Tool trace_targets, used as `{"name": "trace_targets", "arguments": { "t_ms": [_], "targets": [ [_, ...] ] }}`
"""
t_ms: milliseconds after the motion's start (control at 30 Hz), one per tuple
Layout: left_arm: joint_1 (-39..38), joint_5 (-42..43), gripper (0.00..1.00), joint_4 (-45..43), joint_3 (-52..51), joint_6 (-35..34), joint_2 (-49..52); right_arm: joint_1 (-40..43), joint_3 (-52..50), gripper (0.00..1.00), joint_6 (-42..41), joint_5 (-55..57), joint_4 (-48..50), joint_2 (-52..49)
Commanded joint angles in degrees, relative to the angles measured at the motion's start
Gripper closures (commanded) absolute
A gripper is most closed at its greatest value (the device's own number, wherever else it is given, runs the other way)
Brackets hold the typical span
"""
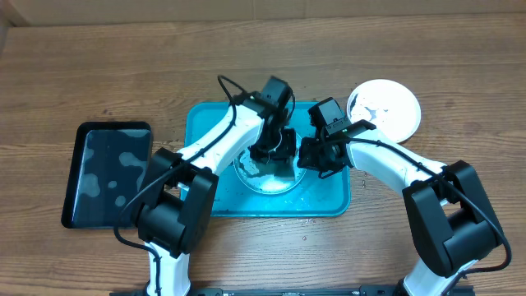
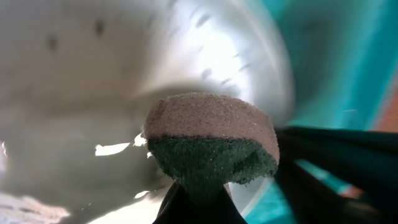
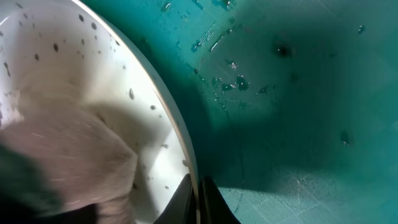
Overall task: Clean dirty plates on tray and stack at the side
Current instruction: 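Scrub the last white plate with the sponge in the left gripper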
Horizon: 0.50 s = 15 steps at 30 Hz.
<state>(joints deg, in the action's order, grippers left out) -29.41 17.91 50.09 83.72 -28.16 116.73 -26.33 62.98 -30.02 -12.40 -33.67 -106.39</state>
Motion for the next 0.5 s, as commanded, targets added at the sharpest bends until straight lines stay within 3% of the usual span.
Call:
{"name": "trace_targets", "arguments": {
  "t_ms": [0, 100, 233, 467],
  "targets": [
    [1.22, -6.40, 0.96, -0.98, -2.78, -2.12, 1.05, 0.15, 0.48, 0.96, -0.22, 0.76, 0.37, -0.15],
    [2.23, -12.66, 0.96, -1.07, -5.62, -2.40, 1.05, 0.15, 0.48, 0.96, -0.22, 0.76, 0.20, -0.15],
    [3.45, -27.41, 0.96, 1.14, -7.10, -5.90, 1.03, 0.15, 0.48, 0.96, -0.11, 0.79, -0.48, -0.15],
    [5.20, -41.94, 0.96, 4.59, -1.36, -6.78, 0.81, 0.15, 0.48, 0.96, 0.44, 0.79, -1.14, -0.15]
  ]
}}
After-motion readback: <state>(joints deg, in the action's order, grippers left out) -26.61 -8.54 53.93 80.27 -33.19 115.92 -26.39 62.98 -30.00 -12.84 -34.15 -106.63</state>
